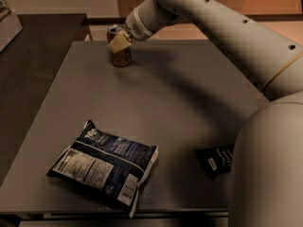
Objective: Move orange can near blue chip bag
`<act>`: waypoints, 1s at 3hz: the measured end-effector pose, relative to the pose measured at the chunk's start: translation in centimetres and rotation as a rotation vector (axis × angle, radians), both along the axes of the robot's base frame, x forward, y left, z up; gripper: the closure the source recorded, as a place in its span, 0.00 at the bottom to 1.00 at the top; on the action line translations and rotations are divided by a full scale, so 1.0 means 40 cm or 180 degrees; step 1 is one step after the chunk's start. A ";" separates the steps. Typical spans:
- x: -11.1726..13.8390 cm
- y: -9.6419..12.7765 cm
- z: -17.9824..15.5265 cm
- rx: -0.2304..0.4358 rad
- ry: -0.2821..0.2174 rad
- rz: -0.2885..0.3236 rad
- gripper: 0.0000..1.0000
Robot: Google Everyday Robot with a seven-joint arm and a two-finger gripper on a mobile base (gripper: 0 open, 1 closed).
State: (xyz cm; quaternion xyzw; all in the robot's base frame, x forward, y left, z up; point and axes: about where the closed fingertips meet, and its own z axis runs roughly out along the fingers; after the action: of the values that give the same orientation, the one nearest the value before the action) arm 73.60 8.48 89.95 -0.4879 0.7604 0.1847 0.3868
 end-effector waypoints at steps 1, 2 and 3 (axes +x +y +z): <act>-0.034 -0.008 0.020 0.0039 -0.0030 0.0089 0.87; -0.116 -0.036 0.049 0.0055 -0.0097 0.0243 1.00; -0.226 -0.085 0.063 0.0102 -0.0045 0.0402 1.00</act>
Offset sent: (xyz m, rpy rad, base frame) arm -0.0960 -0.0413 0.0329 0.0144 -0.0592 0.1352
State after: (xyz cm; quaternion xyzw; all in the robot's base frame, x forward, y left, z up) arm 64.55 5.09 92.46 -0.5300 0.7223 0.2175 0.3874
